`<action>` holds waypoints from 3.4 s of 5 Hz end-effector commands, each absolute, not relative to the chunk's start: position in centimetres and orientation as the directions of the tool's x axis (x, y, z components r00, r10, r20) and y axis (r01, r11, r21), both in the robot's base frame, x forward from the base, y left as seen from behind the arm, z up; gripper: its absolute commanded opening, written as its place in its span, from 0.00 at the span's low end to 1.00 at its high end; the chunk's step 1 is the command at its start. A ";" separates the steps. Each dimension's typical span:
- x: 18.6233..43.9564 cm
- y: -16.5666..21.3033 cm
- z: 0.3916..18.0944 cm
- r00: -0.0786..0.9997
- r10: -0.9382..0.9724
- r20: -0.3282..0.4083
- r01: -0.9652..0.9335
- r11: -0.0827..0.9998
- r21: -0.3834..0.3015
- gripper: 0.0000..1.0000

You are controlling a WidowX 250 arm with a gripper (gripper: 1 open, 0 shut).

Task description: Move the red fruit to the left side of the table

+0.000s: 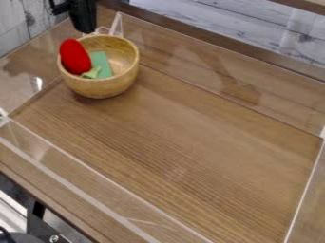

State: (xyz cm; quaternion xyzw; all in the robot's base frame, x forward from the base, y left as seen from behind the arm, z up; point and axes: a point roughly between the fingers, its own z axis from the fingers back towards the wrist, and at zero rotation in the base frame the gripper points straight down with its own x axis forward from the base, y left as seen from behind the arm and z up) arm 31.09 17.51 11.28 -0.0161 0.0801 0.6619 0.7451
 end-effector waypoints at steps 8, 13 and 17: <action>31.8 14.7 16.1 0.144 0.988 -0.056 -0.990 0.144 -0.001 1.00; 31.2 13.9 15.8 0.158 0.987 -0.030 -0.987 0.159 0.034 1.00; 30.9 13.2 16.2 0.160 0.987 -0.022 -0.985 0.161 0.059 1.00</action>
